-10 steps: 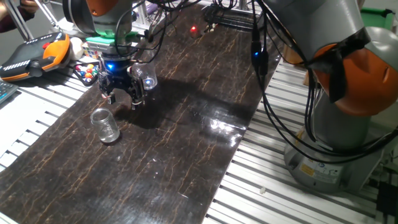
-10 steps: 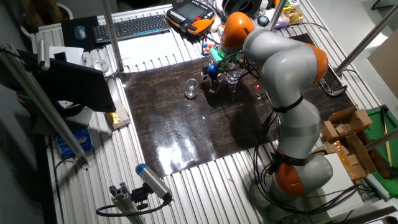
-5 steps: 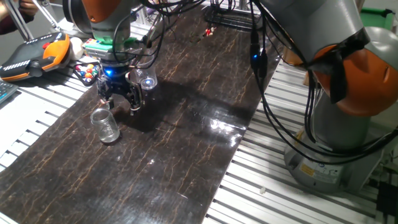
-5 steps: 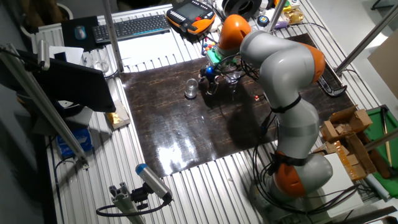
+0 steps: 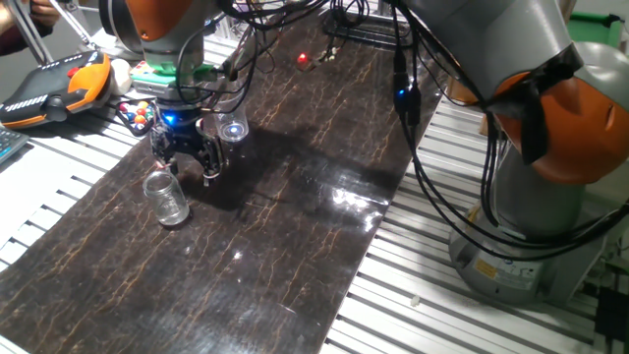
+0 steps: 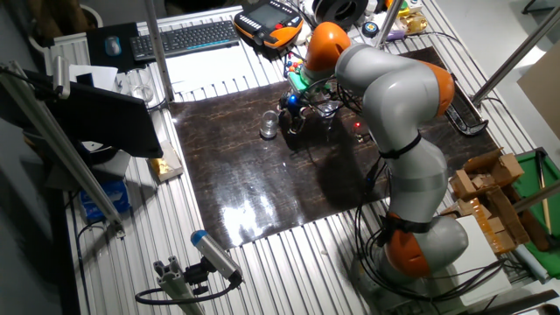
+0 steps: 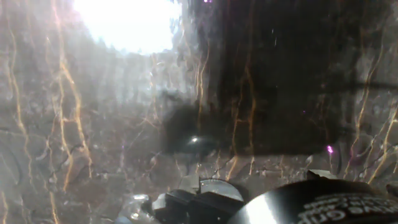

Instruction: Pour the water from one cup into another empty cup

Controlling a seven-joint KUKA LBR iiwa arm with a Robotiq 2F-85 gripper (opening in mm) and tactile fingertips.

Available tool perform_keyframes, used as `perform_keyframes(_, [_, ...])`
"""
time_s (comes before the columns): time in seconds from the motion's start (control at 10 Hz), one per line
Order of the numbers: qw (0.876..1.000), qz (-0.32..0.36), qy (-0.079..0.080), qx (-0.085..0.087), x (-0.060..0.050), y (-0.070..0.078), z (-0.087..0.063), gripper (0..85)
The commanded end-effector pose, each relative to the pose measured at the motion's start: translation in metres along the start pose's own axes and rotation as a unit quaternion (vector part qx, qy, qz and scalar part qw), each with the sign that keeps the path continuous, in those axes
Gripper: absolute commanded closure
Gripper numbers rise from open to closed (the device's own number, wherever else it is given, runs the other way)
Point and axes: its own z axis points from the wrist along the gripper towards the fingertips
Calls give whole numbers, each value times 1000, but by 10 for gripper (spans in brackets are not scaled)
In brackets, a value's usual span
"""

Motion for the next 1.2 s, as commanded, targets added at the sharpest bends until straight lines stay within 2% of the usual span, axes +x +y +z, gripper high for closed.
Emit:
perform_keyframes(0.0, [1000, -8, -6, 0, 0, 0, 0, 0])
perform_keyframes(0.2, [1000, -18, -15, 2, 0, 0, 0, 0])
perform_keyframes(0.4, [1000, 1, 6, -1, 0, 0, 0, 0])
perform_keyframes(0.6, [1000, 0, 17, -2, 0, 0, 0, 0])
perform_keyframes(0.8, [1000, -4, 19, -1, 3, 8, 0, 0])
perform_keyframes(1.1, [1000, -3, 29, -3, 5, 17, 8, 0])
